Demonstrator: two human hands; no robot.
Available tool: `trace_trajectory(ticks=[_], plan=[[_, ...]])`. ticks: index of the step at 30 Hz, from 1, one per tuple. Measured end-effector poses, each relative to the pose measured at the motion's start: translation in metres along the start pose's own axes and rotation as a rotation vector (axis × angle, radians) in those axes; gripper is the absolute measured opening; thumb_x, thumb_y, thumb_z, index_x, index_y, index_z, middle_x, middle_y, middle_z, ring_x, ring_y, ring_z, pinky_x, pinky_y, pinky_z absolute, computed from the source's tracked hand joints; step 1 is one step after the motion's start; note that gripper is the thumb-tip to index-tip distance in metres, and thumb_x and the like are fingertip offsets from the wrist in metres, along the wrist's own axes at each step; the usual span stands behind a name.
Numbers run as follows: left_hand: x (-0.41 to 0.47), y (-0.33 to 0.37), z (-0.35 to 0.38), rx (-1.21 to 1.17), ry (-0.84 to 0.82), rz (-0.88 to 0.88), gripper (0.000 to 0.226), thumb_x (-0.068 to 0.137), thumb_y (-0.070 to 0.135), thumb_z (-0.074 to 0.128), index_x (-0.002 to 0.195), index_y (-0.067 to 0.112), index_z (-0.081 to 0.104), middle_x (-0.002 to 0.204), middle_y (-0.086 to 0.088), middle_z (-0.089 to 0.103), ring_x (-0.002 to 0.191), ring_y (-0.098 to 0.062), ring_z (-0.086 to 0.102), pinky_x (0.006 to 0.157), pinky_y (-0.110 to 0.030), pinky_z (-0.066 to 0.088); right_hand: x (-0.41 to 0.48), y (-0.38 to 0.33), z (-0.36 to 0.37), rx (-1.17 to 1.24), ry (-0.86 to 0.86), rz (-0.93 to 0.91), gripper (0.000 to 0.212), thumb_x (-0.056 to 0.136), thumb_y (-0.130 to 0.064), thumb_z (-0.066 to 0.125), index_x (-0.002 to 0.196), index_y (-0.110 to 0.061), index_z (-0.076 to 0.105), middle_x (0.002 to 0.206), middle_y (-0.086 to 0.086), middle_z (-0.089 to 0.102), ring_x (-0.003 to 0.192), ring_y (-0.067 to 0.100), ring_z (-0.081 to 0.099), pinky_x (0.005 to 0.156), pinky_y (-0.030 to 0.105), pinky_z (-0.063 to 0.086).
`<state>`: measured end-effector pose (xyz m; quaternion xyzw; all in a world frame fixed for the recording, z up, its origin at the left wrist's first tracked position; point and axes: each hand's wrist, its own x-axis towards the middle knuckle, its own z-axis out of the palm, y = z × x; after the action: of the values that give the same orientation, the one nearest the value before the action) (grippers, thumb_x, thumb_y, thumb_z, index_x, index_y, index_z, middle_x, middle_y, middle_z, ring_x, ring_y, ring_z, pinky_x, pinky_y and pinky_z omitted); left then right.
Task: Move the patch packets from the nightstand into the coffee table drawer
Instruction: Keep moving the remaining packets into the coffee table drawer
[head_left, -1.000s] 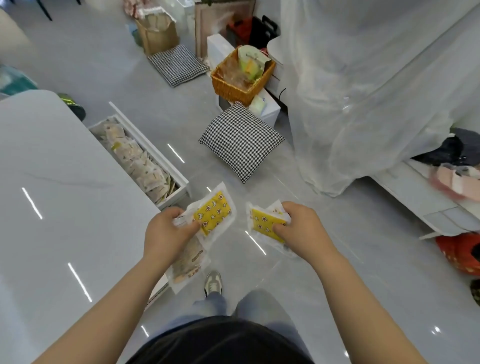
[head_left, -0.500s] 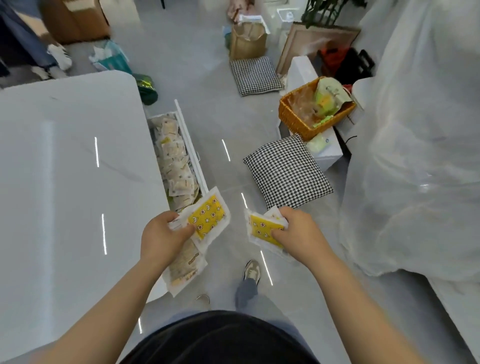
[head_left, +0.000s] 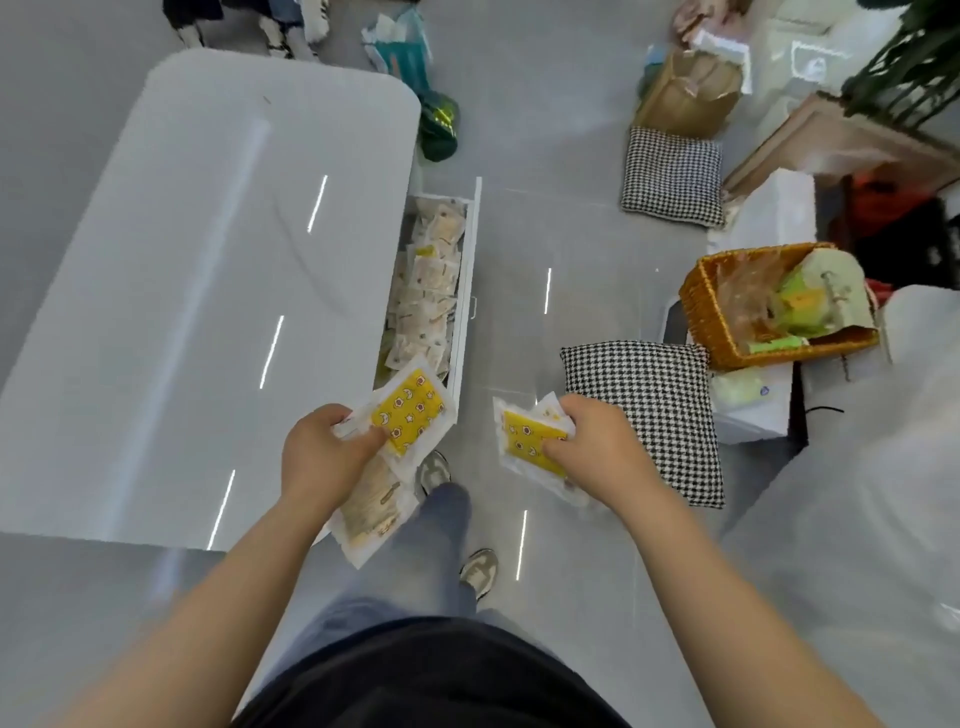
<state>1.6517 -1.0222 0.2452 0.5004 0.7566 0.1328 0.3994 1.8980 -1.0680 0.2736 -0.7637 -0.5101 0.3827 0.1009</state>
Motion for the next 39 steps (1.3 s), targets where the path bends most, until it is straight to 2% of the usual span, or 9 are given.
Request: trace_trajectory(ticks=[2, 7, 13, 19, 22, 25, 29, 34, 39], plan=[[0.018, 0.004, 0.002, -0.026, 0.018, -0.059, 0.017, 0.080, 0.026, 0.071, 0.085, 0.012, 0.063, 0.080, -0.004, 0.059, 0.069, -0.020, 0.055, 0.052, -0.023, 0.038, 0.031, -0.008, -0.004, -0.032, -0.041, -0.018, 0.015, 0.078, -0.007, 0.062, 0.077, -0.020, 0.055, 0.070, -0.008, 0.053, 0.063, 0.008, 0.050, 0.050, 0.018, 0.035], [0.061, 0.013, 0.000, -0.114, 0.052, -0.196, 0.019, 0.078, 0.026, 0.071, 0.084, 0.011, 0.063, 0.082, -0.007, 0.063, 0.075, -0.026, 0.060, 0.063, -0.031, 0.048, 0.103, -0.031, -0.011, -0.070, -0.124, -0.034, 0.011, 0.079, -0.005, 0.061, 0.088, -0.012, 0.063, 0.074, -0.003, 0.058, 0.064, 0.009, 0.053, 0.049, 0.015, 0.039], [0.102, 0.033, -0.004, -0.139, 0.069, -0.269, 0.017, 0.079, 0.025, 0.071, 0.084, 0.011, 0.061, 0.083, -0.007, 0.062, 0.074, -0.025, 0.058, 0.056, -0.027, 0.041, 0.170, -0.062, -0.022, -0.131, -0.183, -0.095, 0.013, 0.079, -0.006, 0.062, 0.091, -0.009, 0.065, 0.082, 0.003, 0.062, 0.074, 0.017, 0.058, 0.053, 0.018, 0.040], [0.132, 0.057, 0.000, -0.265, 0.141, -0.381, 0.015, 0.080, 0.020, 0.070, 0.081, 0.008, 0.061, 0.080, -0.010, 0.061, 0.072, -0.026, 0.059, 0.068, -0.038, 0.052, 0.238, -0.089, -0.037, -0.195, -0.260, -0.133, 0.013, 0.079, -0.007, 0.062, 0.090, -0.008, 0.066, 0.076, 0.001, 0.060, 0.070, 0.018, 0.059, 0.059, 0.027, 0.048], [0.146, 0.068, 0.009, -0.320, 0.181, -0.459, 0.013, 0.080, 0.020, 0.069, 0.078, 0.012, 0.059, 0.082, -0.010, 0.062, 0.074, -0.027, 0.060, 0.069, -0.038, 0.052, 0.277, -0.098, -0.043, -0.233, -0.295, -0.174, 0.013, 0.078, -0.007, 0.063, 0.091, -0.005, 0.067, 0.072, -0.001, 0.058, 0.061, 0.009, 0.052, 0.052, 0.019, 0.042], [0.155, 0.081, 0.022, -0.365, 0.232, -0.542, 0.014, 0.080, 0.021, 0.070, 0.081, 0.010, 0.061, 0.083, -0.011, 0.063, 0.076, -0.028, 0.062, 0.070, -0.040, 0.053, 0.318, -0.102, -0.049, -0.273, -0.336, -0.185, 0.017, 0.077, -0.009, 0.064, 0.091, 0.000, 0.066, 0.085, 0.013, 0.067, 0.072, 0.023, 0.061, 0.059, 0.028, 0.048], [0.166, 0.101, 0.045, -0.450, 0.308, -0.665, 0.017, 0.080, 0.020, 0.069, 0.084, 0.005, 0.061, 0.080, -0.011, 0.061, 0.076, -0.030, 0.061, 0.070, -0.040, 0.053, 0.370, -0.107, -0.054, -0.327, -0.417, -0.218, 0.021, 0.075, -0.012, 0.064, 0.091, 0.002, 0.066, 0.087, 0.017, 0.067, 0.080, 0.029, 0.065, 0.068, 0.041, 0.055], [0.185, 0.113, 0.076, -0.579, 0.392, -0.800, 0.014, 0.080, 0.020, 0.070, 0.087, 0.012, 0.061, 0.086, -0.009, 0.063, 0.078, -0.027, 0.061, 0.069, -0.036, 0.052, 0.421, -0.104, -0.045, -0.321, -0.431, -0.191, 0.026, 0.073, -0.010, 0.064, 0.090, 0.009, 0.062, 0.073, 0.011, 0.056, 0.063, 0.021, 0.053, 0.055, 0.029, 0.043], [0.204, 0.094, 0.112, -0.809, 0.407, -0.965, 0.023, 0.078, 0.019, 0.072, 0.098, 0.014, 0.062, 0.097, -0.011, 0.067, 0.085, -0.032, 0.066, 0.079, -0.047, 0.057, 0.459, -0.095, -0.022, -0.318, -0.511, -0.097, 0.026, 0.076, -0.009, 0.065, 0.094, 0.010, 0.062, 0.078, 0.011, 0.060, 0.066, 0.022, 0.056, 0.054, 0.026, 0.042]])
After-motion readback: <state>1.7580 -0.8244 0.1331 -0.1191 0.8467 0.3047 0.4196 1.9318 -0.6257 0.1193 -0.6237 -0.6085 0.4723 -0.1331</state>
